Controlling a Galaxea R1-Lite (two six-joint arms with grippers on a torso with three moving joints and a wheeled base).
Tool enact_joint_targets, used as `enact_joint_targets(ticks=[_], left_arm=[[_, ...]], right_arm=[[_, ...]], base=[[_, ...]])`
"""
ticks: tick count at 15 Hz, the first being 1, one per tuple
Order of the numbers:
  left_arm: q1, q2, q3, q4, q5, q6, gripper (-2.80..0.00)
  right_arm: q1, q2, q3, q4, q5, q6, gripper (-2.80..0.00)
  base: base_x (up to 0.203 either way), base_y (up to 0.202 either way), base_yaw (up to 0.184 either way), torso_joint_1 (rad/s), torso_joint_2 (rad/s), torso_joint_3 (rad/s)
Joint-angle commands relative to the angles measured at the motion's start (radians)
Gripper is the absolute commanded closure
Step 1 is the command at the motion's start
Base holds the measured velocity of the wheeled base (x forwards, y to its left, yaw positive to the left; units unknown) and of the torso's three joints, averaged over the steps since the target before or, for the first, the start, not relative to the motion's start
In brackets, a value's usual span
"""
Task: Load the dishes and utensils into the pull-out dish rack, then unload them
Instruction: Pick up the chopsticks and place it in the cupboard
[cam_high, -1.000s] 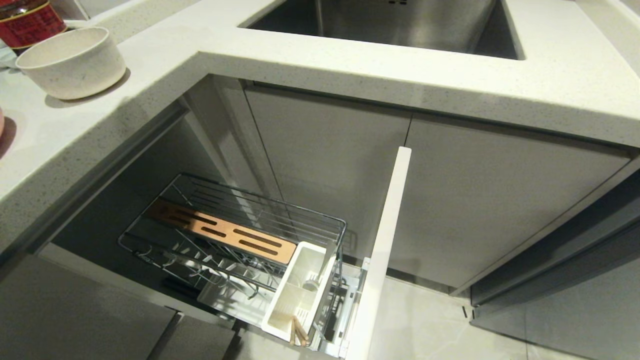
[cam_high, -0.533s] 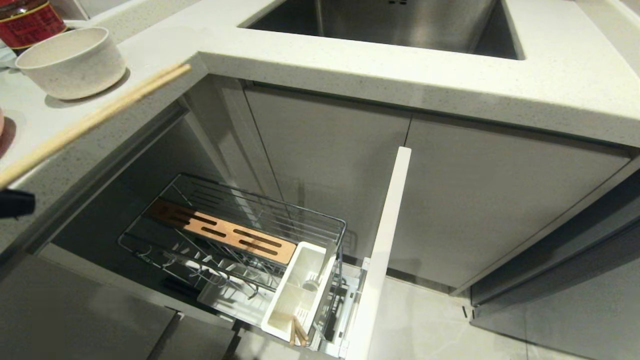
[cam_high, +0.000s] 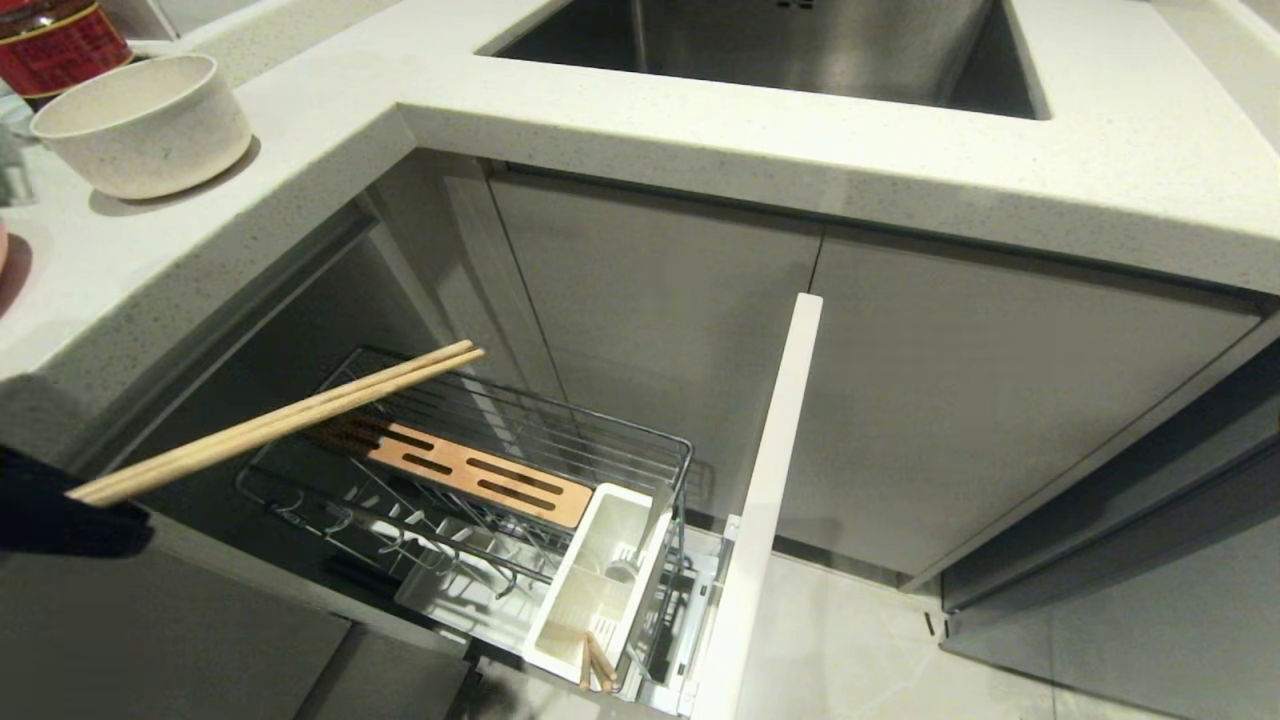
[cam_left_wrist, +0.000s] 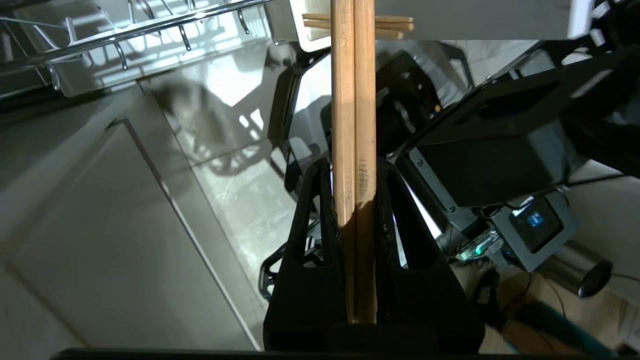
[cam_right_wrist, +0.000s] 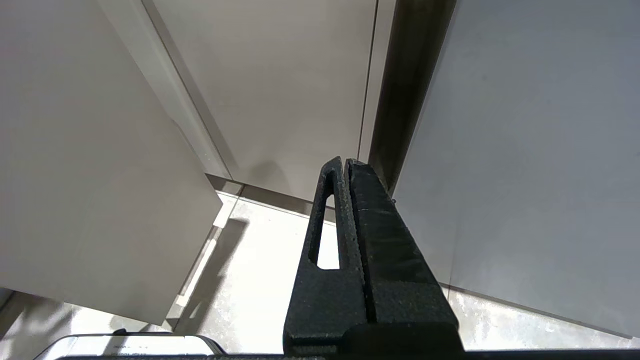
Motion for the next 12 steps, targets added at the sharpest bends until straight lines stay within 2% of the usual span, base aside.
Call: enact_joint_targets(ticks=[1,3,4,6,8,12], left_arm=[[-0.051,0.110,-0.022,0.010,0.029,-0.017,0.00],[-0.093,0.163,-0.002,0.010,0.064,-0.055,0.00],[-0.106,0.181,0.016,0.010,0.105,-0.071,0.00],[-0.133,0.198,0.074,0.010,0.179,-0.080,0.00],[-0.152,0.210,0.105,0.010,0.214,-0.085,0.00],[-0.281,0.251,0.193,0.010,0.277,-0.166,0.00]], right_arm=[[0.000,0.001,0.026,0.000,0.000,0.000,0.00],[0.000,0.001,0.026,-0.001,0.000,0.000,0.00],[0.000,0.001,0.026,-0.001,0.000,-0.001,0.00],[0.000,0.001,0.026,-0.001,0.000,-0.001,0.00],[0.000,0.001,0.027,-0.001,0.000,0.000,0.00],[0.000,0.001,0.026,-0.001,0.000,-0.001,0.00]], base=[[0.000,0.000,0.000,0.000,0.00,0.000],[0.000,0.000,0.000,0.000,0.00,0.000],[0.000,0.000,0.000,0.000,0.00,0.000],[0.000,0.000,0.000,0.000,0.00,0.000],[0.000,0.000,0.000,0.000,0.00,0.000],[0.000,0.000,0.000,0.000,0.00,0.000]])
